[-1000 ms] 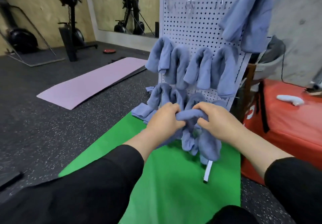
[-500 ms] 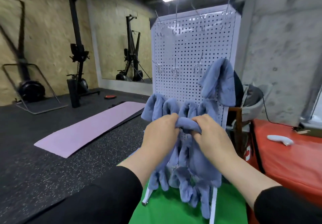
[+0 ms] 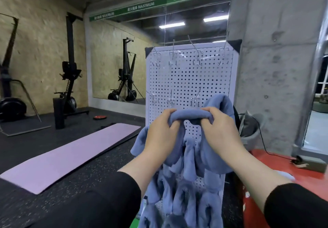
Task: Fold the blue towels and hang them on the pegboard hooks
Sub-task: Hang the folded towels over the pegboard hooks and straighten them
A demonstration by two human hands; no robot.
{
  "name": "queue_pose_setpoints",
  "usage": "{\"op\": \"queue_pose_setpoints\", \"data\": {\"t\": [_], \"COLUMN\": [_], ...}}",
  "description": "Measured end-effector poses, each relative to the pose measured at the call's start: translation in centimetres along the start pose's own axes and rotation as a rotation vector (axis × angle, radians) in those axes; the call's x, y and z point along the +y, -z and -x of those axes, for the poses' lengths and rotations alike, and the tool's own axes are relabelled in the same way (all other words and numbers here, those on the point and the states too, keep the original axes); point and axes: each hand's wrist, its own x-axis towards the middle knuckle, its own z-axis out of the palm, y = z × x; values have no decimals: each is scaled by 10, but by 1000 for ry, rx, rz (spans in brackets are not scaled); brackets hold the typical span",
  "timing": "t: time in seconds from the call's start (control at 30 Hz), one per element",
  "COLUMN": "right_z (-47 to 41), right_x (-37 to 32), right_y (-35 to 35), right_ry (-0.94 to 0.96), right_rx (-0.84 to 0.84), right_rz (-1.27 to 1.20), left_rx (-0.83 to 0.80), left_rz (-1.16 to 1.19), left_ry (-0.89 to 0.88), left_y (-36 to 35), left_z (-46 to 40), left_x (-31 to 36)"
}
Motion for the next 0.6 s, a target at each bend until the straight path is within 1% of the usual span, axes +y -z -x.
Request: {"op": "queue_pose_setpoints", "data": {"t": [0.07, 0.23, 0.4, 0.5, 0.6], "right_z": [-26, -86, -134, -155, -170], "right_x": [0, -3, -12, -11, -4], "right_y": [0, -2, 1, 2, 0], "right_ry": [-21, -10, -74, -127, -164], "right_rx": [28, 130, 214, 212, 147], "right_rz": [-4, 0, -29, -42, 53], "left_rx": [18, 45, 72, 78, 73], "left_rz": [45, 39, 53, 43, 15], "left_ry": [24, -44, -49, -39, -10], "left_y": [-6, -22, -41, -55, -72], "left_z": [-27, -93, -147, -168, -180], "left_x": [6, 21, 35, 38, 30]}}
